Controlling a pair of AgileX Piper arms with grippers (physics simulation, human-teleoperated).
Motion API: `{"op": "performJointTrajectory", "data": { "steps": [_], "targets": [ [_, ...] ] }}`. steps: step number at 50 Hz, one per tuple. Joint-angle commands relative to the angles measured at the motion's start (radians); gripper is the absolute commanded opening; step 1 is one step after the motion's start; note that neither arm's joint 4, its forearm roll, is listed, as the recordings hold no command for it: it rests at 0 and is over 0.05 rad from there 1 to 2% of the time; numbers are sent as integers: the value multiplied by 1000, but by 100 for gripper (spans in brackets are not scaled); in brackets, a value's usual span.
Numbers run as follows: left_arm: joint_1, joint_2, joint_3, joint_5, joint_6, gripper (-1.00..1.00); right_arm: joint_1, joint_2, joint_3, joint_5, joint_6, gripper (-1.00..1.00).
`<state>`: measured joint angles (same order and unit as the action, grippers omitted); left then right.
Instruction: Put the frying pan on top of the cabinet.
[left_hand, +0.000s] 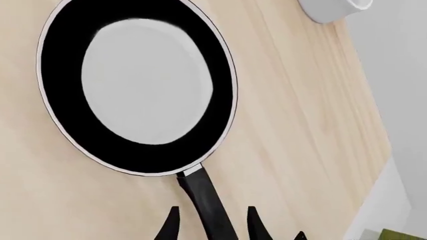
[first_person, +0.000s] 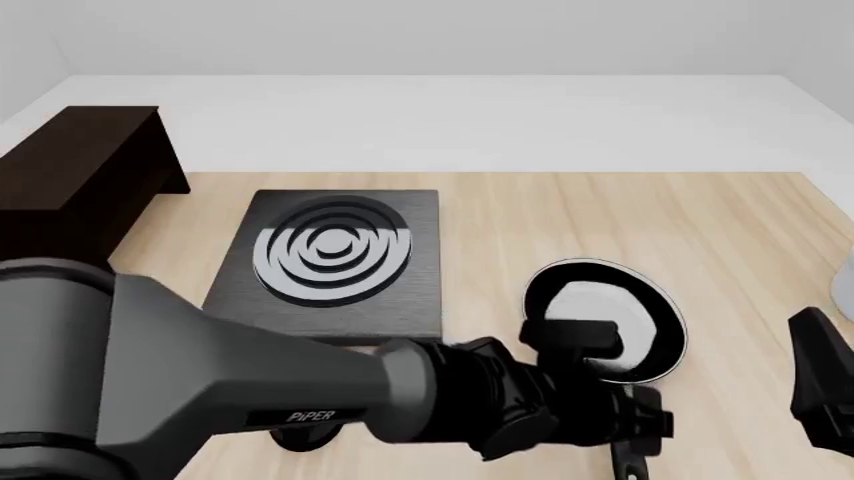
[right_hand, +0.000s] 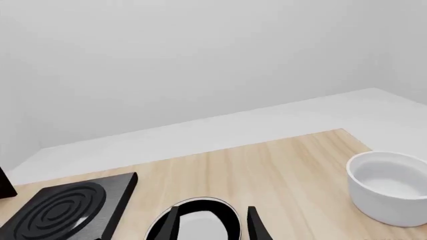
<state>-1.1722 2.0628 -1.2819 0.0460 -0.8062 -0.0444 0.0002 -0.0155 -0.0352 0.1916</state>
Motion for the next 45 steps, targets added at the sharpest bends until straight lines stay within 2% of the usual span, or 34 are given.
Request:
{"op": "performJointTrajectory", "data": {
  "steps": [1,45],
  "targets": [
    [-8,21,-10,-2,-4,100,-1,0,0,0,3,100],
    [-15,78,-16,-17,-6,100,0,0,-13,14,10,100]
  ]
}}
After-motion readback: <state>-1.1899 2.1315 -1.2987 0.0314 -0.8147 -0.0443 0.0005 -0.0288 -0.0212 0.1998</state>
